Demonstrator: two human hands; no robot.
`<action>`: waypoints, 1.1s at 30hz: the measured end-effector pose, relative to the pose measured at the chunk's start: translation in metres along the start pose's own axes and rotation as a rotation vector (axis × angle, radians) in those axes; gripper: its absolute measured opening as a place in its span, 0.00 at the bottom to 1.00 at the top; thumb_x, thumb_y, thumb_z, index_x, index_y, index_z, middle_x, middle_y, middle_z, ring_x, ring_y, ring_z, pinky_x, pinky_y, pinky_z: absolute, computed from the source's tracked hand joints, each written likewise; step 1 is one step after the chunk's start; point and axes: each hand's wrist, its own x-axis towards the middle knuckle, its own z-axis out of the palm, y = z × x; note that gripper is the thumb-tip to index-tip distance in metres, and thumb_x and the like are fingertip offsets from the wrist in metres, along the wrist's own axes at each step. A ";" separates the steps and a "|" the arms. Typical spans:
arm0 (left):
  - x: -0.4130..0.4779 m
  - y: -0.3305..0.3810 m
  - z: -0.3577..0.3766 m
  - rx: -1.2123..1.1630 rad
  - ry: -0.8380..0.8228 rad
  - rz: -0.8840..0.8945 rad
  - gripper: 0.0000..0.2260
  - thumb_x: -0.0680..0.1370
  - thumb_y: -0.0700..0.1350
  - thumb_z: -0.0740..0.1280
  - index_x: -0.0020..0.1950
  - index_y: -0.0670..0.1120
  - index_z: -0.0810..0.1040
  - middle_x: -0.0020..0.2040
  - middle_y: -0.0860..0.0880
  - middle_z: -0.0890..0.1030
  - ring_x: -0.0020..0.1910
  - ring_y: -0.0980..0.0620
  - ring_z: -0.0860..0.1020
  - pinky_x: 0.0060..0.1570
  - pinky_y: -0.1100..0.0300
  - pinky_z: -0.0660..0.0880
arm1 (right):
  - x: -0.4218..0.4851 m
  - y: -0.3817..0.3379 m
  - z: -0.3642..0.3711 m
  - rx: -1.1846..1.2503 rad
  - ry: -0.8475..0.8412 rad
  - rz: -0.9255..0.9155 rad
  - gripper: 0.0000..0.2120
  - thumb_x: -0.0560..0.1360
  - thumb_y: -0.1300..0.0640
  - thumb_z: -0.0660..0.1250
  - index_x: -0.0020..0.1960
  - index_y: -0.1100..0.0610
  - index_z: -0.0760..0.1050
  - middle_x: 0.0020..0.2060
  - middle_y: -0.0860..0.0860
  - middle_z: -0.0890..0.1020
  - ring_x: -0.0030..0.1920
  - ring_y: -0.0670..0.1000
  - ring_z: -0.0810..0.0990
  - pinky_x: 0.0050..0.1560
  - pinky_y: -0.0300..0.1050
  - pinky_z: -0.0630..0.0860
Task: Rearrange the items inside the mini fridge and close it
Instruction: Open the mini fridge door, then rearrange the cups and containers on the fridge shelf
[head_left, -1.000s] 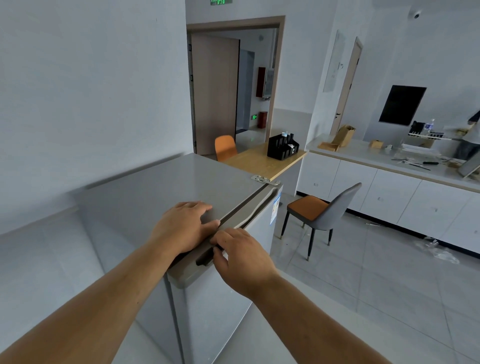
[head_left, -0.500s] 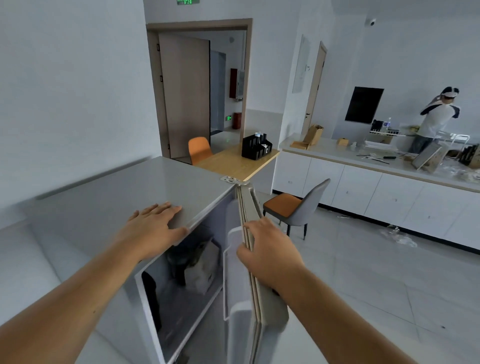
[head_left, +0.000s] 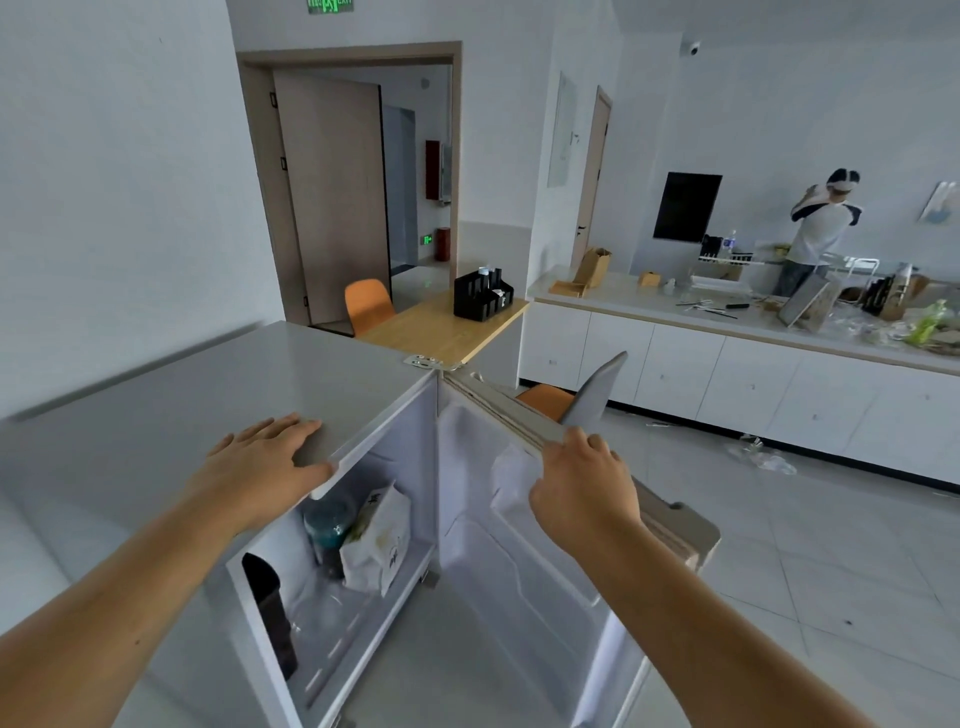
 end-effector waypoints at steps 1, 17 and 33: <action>0.000 0.000 0.000 0.003 -0.002 -0.003 0.35 0.80 0.71 0.56 0.84 0.60 0.55 0.86 0.54 0.56 0.83 0.49 0.55 0.81 0.44 0.53 | 0.002 0.005 0.000 0.005 -0.008 0.020 0.12 0.77 0.56 0.63 0.59 0.54 0.78 0.55 0.53 0.76 0.53 0.55 0.75 0.57 0.51 0.75; 0.000 -0.006 0.003 -0.005 0.008 -0.005 0.36 0.78 0.73 0.54 0.84 0.61 0.56 0.85 0.55 0.56 0.83 0.49 0.56 0.81 0.45 0.54 | 0.033 0.063 0.004 0.160 -0.059 0.113 0.26 0.77 0.48 0.69 0.73 0.52 0.72 0.64 0.53 0.78 0.60 0.57 0.79 0.53 0.49 0.78; -0.001 -0.006 0.002 -0.049 0.043 -0.006 0.35 0.78 0.72 0.58 0.83 0.60 0.60 0.84 0.55 0.60 0.82 0.49 0.59 0.79 0.46 0.57 | 0.038 0.065 0.012 0.147 -0.028 0.130 0.25 0.77 0.46 0.70 0.72 0.52 0.75 0.63 0.52 0.77 0.60 0.57 0.78 0.56 0.52 0.79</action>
